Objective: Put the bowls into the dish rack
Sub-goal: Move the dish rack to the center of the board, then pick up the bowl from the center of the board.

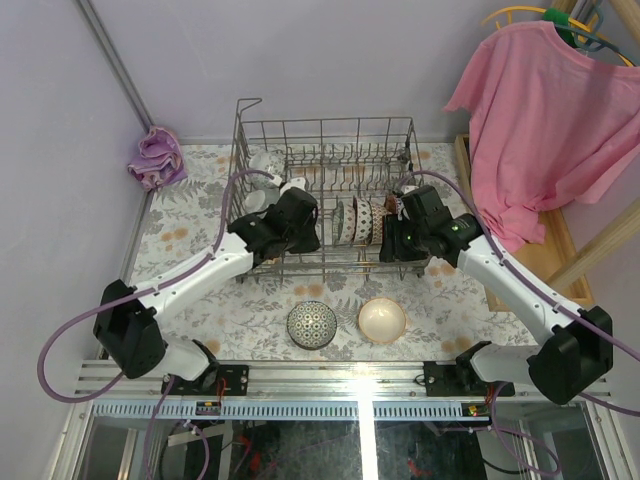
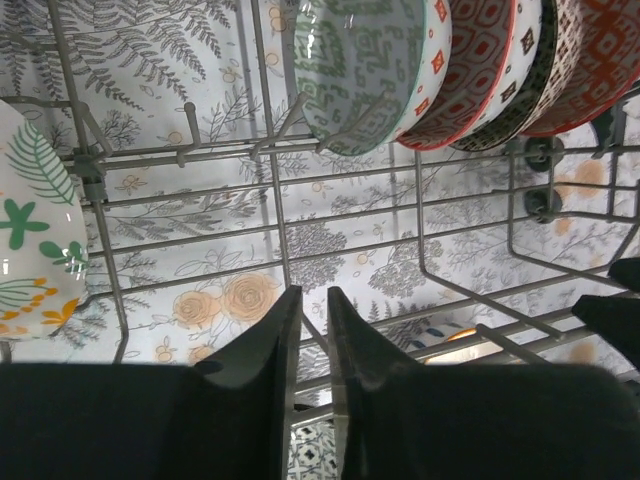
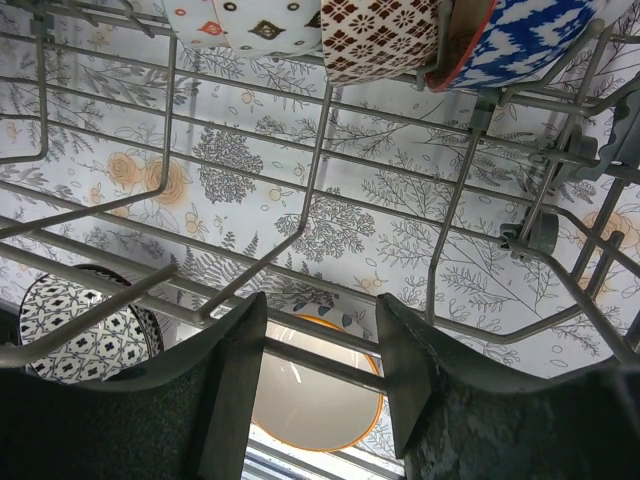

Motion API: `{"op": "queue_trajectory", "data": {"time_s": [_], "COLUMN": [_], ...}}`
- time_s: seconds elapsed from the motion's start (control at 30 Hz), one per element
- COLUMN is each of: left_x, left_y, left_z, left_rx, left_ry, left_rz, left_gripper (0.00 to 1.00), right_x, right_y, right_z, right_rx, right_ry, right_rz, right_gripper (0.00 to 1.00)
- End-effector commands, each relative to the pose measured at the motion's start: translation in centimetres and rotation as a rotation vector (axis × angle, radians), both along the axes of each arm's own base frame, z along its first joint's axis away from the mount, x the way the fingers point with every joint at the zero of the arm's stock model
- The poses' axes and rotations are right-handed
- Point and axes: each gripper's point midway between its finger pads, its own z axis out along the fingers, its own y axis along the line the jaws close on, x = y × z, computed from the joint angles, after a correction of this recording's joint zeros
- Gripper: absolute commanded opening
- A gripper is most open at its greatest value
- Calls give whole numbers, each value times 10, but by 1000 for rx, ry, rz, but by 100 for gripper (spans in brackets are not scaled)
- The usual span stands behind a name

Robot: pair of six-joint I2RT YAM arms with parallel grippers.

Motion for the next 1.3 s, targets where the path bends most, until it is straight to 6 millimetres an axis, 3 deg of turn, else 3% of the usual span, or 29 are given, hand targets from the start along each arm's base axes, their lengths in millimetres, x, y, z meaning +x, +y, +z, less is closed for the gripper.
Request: {"op": "queue_trajectory", "data": {"time_s": [0.0, 0.2, 0.3, 0.43, 0.53, 0.67, 0.83, 0.97, 1.07, 1.27], "left_x": [0, 22, 21, 0, -25, -59, -88, -108, -114, -116], "left_y": [6, 6, 4, -2, 0, 2, 4, -7, -3, 20], "left_z": [14, 74, 104, 126, 129, 129, 122, 116, 113, 134], "left_rx": [78, 57, 15, -69, -111, -142, -81, -48, -39, -110], "left_ry": [-1, -111, -155, -161, -143, -107, -57, -34, -39, -106], "left_rz": [-2, 8, -7, -73, -133, -197, -226, -267, -246, -156], "left_gripper": [22, 45, 54, 67, 76, 99, 100, 100, 100, 100], "right_x": [-17, -5, -1, -3, -9, -21, -37, -44, -51, -96], "right_y": [-8, -11, -13, -15, -18, -22, -20, -18, -15, 23], "right_z": [-9, 21, 38, 66, 89, 114, 127, 124, 120, 102], "right_rx": [-40, -28, -23, 19, 63, 122, 190, 204, 222, 410], "right_ry": [74, -18, -59, -134, -197, -270, -286, -269, -240, -86], "right_rz": [2, -29, -40, -48, -46, -38, -10, 13, 37, 242], "right_gripper": [55, 66, 72, 79, 82, 85, 87, 87, 87, 82]}}
